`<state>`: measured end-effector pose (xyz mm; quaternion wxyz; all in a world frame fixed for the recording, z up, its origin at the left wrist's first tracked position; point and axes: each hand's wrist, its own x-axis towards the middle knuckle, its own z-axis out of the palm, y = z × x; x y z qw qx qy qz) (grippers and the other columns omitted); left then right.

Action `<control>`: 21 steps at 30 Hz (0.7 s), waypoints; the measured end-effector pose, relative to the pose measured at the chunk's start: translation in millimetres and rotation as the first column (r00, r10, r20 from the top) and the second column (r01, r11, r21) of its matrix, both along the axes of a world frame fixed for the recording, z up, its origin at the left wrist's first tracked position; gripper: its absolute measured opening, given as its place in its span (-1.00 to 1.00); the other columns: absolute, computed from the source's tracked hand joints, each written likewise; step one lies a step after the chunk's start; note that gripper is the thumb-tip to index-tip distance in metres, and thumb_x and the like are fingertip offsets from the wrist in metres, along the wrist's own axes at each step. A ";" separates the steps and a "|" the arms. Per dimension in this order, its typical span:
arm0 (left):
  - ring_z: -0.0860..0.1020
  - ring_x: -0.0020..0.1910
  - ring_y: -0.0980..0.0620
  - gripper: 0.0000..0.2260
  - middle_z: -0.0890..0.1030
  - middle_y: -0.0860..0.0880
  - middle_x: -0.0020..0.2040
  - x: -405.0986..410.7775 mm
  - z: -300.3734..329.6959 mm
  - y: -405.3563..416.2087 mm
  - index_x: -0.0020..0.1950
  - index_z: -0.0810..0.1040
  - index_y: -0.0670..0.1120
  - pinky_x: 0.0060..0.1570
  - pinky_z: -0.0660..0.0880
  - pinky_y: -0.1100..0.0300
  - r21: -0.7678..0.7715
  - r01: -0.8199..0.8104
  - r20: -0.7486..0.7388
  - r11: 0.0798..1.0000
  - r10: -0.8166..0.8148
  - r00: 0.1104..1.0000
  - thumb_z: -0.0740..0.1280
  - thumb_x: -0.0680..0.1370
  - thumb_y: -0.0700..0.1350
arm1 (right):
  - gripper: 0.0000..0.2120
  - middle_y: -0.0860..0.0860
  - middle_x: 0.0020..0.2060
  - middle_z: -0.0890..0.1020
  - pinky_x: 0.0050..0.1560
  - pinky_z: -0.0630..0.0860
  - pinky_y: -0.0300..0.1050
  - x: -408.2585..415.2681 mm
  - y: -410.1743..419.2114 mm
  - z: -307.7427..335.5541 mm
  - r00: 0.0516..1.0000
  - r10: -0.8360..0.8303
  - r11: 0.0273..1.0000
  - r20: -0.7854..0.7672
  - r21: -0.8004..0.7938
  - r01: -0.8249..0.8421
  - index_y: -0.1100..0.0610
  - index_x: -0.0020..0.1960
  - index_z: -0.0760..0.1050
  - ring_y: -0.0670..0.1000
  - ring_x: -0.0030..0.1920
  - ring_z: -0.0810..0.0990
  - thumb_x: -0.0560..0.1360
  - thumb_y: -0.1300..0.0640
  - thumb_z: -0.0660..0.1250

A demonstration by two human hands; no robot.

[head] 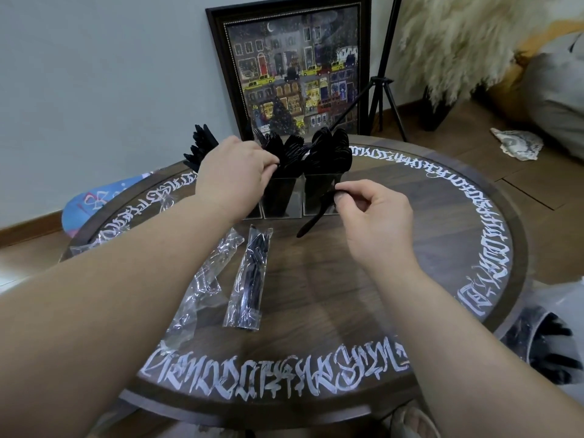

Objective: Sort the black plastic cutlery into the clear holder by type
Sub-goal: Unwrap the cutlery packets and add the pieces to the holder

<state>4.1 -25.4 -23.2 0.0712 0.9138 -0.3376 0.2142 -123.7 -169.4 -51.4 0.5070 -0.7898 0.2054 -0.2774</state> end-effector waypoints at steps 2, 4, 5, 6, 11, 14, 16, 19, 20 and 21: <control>0.42 0.17 -0.09 -0.70 0.59 0.01 0.21 1.1 -6.1 0.8 0.33 0.51 0.07 0.14 0.31 0.13 0.055 -0.030 -0.014 0.998 0.031 0.999 0.11 0.66 0.01 | -0.84 -0.18 -0.27 0.63 -0.06 0.50 -0.26 0.4 -1.5 -0.4 1.000 0.000 1.000 0.017 0.001 0.000 -0.08 -0.10 0.60 -0.17 -0.19 0.60 0.50 0.17 0.34; 0.41 0.18 -0.11 -0.69 0.57 -0.01 0.22 1.9 -8.8 0.4 0.35 0.49 0.07 0.16 0.33 0.10 0.077 -0.048 -0.025 0.996 0.051 0.998 0.11 0.66 -0.01 | -0.82 -0.19 -0.28 0.62 -0.06 0.55 -0.21 0.1 -2.0 -1.3 0.999 0.001 1.000 0.037 -0.006 0.000 -0.10 -0.12 0.55 -0.17 -0.21 0.59 0.50 0.19 0.33; 0.41 0.19 -0.11 -0.69 0.57 -0.02 0.23 1.5 -9.3 -0.3 0.35 0.49 0.06 0.16 0.36 0.08 0.060 -0.053 -0.033 0.997 0.055 0.998 0.12 0.65 -0.02 | -0.80 -0.18 -0.29 0.61 -0.08 0.56 -0.19 -0.8 -2.3 -1.7 0.999 0.000 1.000 0.047 -0.013 0.001 -0.11 -0.13 0.52 -0.16 -0.22 0.59 0.50 0.20 0.33; 0.43 0.19 -0.11 -0.70 0.56 -0.02 0.23 -0.1 -9.7 -0.8 0.34 0.50 0.03 0.15 0.38 0.07 0.011 -0.051 -0.045 0.999 0.052 0.998 0.15 0.64 -0.04 | -0.79 -0.17 -0.31 0.59 -0.10 0.57 -0.17 -1.8 -2.4 -1.9 0.998 -0.002 1.000 0.060 -0.019 0.003 -0.12 -0.15 0.49 -0.14 -0.24 0.59 0.51 0.21 0.33; 0.56 -0.03 -0.07 -0.81 0.57 -0.09 0.03 -17.8 -21.6 3.2 0.14 0.58 -0.13 -0.05 0.44 0.16 -0.233 0.106 -0.027 0.967 -0.115 0.993 0.28 0.55 -0.19 | -0.74 -0.21 -0.36 0.57 -0.19 0.45 -0.39 -8.1 -8.1 -1.2 0.989 -0.009 0.996 0.148 -0.083 0.022 -0.13 -0.20 0.48 -0.22 -0.30 0.55 0.50 0.23 0.33; 0.58 0.00 -0.12 -0.78 0.59 -0.10 0.07 -21.9 -37.5 3.0 0.16 0.61 -0.15 0.02 0.50 0.06 -0.172 0.165 -0.077 0.971 -0.180 0.981 0.30 0.55 -0.22 | -0.72 -0.33 -0.36 0.57 -0.16 0.44 -0.42 -16.2 -18.4 6.5 0.969 -0.036 0.985 0.243 -0.157 0.076 -0.15 -0.15 0.52 -0.29 -0.28 0.54 0.49 0.25 0.34; 0.55 0.06 -0.16 -0.74 0.60 -0.10 0.12 -22.7 -45.9 0.2 0.20 0.59 -0.15 0.09 0.48 0.02 -0.126 0.176 -0.053 0.976 -0.183 0.982 0.33 0.52 -0.23 | -0.76 -0.33 -0.31 0.57 -0.13 0.46 -0.38 -25.4 -29.3 18.3 0.937 -0.082 0.971 0.340 -0.185 0.152 -0.10 -0.09 0.56 -0.29 -0.26 0.55 0.49 0.26 0.34; 0.51 0.05 -0.20 -0.69 0.60 -0.07 0.15 -18.0 -54.6 -5.5 0.22 0.58 -0.14 0.12 0.49 -0.02 -0.022 0.197 0.066 0.980 -0.195 0.978 0.38 0.48 -0.19 | -0.85 -0.28 -0.28 0.55 -0.17 0.39 -0.44 -31.5 -47.6 40.9 0.870 -0.167 0.936 0.465 -0.202 0.288 -0.02 -0.04 0.58 -0.31 -0.30 0.51 0.48 0.21 0.34; 0.49 0.07 -0.20 -0.66 0.59 -0.06 0.19 -16.6 -56.4 -8.4 0.25 0.55 -0.13 0.10 0.49 -0.07 -0.001 0.193 0.067 0.981 -0.192 0.979 0.36 0.48 -0.17 | -0.87 -0.27 -0.29 0.55 -0.18 0.38 -0.43 -29.8 -52.3 48.6 0.855 -0.179 0.927 0.487 -0.207 0.312 -0.02 -0.05 0.58 -0.31 -0.31 0.50 0.48 0.19 0.33; 0.47 0.09 -0.20 -0.64 0.56 -0.04 0.24 -16.0 -57.1 -11.3 0.29 0.53 -0.12 0.08 0.49 -0.10 0.013 0.182 0.052 0.983 -0.182 0.982 0.35 0.49 -0.14 | -0.87 -0.26 -0.29 0.55 -0.18 0.39 -0.41 -26.1 -56.0 56.2 0.846 -0.177 0.922 0.503 -0.216 0.322 -0.02 -0.05 0.58 -0.30 -0.31 0.50 0.47 0.18 0.33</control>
